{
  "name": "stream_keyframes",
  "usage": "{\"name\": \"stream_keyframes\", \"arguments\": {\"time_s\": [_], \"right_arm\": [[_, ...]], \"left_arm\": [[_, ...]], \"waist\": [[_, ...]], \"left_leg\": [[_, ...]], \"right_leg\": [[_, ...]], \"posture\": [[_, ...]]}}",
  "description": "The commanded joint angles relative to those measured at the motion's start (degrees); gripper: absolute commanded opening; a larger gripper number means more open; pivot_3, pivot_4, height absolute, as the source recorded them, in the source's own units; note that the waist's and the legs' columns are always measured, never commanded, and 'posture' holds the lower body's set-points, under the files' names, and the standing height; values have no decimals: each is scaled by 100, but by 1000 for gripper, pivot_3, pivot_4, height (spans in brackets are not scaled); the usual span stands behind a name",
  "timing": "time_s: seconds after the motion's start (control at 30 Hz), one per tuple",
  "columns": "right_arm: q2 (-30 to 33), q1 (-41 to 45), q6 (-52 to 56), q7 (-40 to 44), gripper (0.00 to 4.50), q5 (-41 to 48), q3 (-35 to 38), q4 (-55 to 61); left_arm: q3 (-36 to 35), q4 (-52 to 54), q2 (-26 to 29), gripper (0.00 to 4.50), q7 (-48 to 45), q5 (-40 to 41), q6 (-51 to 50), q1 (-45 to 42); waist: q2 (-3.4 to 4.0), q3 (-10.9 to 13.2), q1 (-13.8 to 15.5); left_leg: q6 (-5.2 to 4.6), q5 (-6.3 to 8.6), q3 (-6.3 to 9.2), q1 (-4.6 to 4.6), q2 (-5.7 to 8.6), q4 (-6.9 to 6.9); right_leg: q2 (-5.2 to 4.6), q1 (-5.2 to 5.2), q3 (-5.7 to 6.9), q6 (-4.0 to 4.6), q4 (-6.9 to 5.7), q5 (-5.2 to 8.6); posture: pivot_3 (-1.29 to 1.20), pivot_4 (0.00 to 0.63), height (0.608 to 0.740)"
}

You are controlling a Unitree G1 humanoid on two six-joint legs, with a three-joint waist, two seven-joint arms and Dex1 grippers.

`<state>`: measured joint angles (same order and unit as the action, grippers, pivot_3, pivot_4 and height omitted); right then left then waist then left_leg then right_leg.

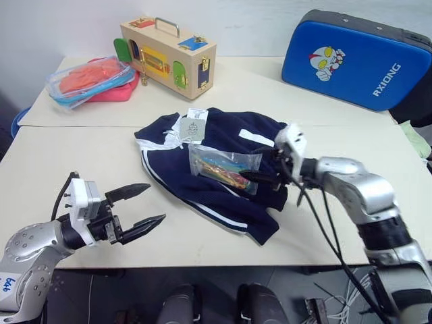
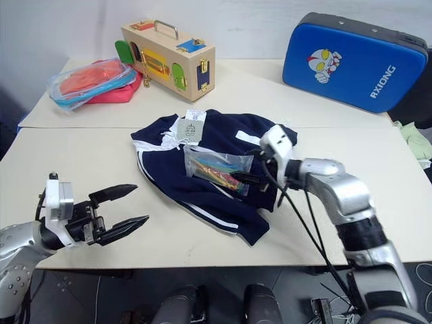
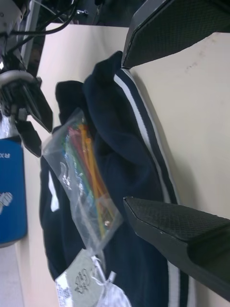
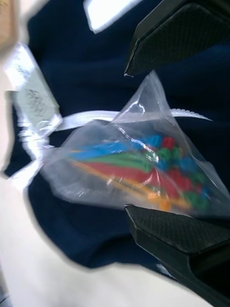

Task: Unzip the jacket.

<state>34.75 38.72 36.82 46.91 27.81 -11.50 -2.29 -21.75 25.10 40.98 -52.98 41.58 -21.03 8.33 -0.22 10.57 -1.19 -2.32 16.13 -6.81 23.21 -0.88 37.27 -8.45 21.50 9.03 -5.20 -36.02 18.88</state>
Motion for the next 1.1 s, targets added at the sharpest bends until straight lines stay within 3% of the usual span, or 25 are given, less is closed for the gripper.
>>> {"name": "stream_keyframes", "arguments": {"time_s": [0.03, 0.13, 0.5, 0.7, 0.87, 0.97, 1.1], "right_arm": [[-183, 398, 249, 439, 4447, -146, -261, -284], [-426, 644, 604, 784, 3847, 75, -272, -245], [-720, 723, -192, 1088, 117, -284, -25, -534], [-769, 498, -580, 1523, 9, 721, 1344, -472], [-18, 304, 28, 1249, 9, 1505, 2830, -643], [745, 79, -701, 1240, 9, 743, 2937, -1264], [1649, 7, -2764, 599, 9, -886, 2659, -3336]], "left_arm": [[-100, 342, -71, 4500, 96, -29, 94, 202], [-188, 476, -149, 4500, 191, -38, 122, 408], [-155, 438, -237, 4500, 229, -178, 305, 509], [-61, 413, -266, 4500, 248, -196, 350, 451], [-72, 416, -331, 4500, 264, -110, 316, 404], [-60, 420, -336, 4500, 269, -82, 276, 362], [10, 380, -322, 4500, 261, -78, 223, 262]], "waist": [[0, 0, -10], [0, 0, -30], [0, 0, -29], [-1, 0, -18], [0, 0, 25], [0, 0, 58], [-1, 0, 83]], "left_leg": [[-8, 1, -3, 1, 4, 2], [-16, 2, -5, 3, 6, 8], [-7, -5, -1, -1, 0, 3], [-7, -5, -1, 0, 1, 1], [-9, -4, 0, 0, 2, 0], [-12, -2, -3, -1, 3, 1], [-12, -3, -13, -6, 5, 4]], "right_leg": [[0, 0, -3, -4, 1, -2], [-1, -3, -7, -18, 4, -10], [0, 1, -5, -19, -3, -11], [2, -1, -4, -19, -1, -11], [-1, -3, -3, -19, 2, -11], [-2, -3, -5, -19, 3, -11], [-1, -2, -9, -19, 12, -11]], "posture": [[0, 150, 740], [0, 150, 740], [0, 150, 740], [0, 150, 740], [0, 150, 740], [0, 150, 740], [0, 150, 740]]}}
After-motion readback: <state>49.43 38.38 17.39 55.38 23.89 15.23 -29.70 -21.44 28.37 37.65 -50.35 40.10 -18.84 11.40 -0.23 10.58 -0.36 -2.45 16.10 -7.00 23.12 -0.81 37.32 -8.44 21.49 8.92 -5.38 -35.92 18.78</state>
